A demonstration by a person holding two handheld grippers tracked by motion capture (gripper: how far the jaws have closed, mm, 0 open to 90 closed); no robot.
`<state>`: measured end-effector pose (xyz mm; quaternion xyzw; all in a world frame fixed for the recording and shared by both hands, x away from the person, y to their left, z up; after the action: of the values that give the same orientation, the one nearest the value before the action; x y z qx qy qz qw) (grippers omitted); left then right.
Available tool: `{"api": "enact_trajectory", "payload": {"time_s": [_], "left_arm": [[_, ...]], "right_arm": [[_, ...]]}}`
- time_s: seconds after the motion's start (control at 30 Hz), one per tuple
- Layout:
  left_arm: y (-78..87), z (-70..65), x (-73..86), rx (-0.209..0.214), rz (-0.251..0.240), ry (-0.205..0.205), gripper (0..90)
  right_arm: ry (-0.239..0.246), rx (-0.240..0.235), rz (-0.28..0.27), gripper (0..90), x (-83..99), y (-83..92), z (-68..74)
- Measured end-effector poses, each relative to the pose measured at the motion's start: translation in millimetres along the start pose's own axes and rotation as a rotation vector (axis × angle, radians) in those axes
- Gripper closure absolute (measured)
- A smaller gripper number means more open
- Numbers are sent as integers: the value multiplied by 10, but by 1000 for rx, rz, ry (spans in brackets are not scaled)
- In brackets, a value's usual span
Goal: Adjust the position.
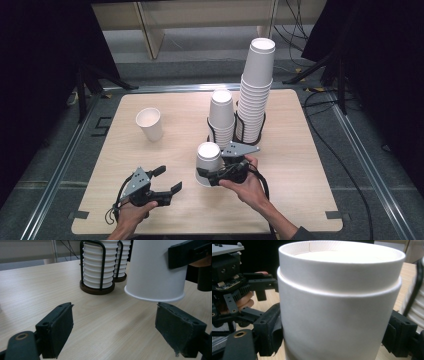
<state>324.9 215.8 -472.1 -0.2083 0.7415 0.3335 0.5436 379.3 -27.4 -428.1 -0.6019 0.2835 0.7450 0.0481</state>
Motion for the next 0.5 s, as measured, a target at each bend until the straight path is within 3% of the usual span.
{"api": "enact_trajectory", "payload": {"time_s": [0.1,0.13,0.17,0.33,0.5], "left_arm": [[-18,-38,-10,34,-31,21,144],[-6,-55,-14,35,-18,19,144],[-15,-76,-15,46,-27,21,145],[-67,-190,-7,93,-35,14,144],[-96,-258,7,98,-11,10,144]], "right_arm": [[1,-20,12,182,-5,-47,45],[25,2,1,182,-9,-52,38],[15,-18,3,182,-8,-69,61],[19,-21,8,183,-15,-103,107],[19,-45,-13,183,-29,-144,168]]}}
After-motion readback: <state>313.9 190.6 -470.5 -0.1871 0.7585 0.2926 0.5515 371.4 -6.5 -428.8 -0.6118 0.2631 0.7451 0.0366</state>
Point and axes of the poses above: each handheld gripper's, and its own axes: y roughly backward along the jaws, x roughly out of its underside, z roughly to its left, the point moved 3 cm from there along -y, roughly forward along the jaws, and after that the axes turned 4 degrees about y, right-handed, at the moved point
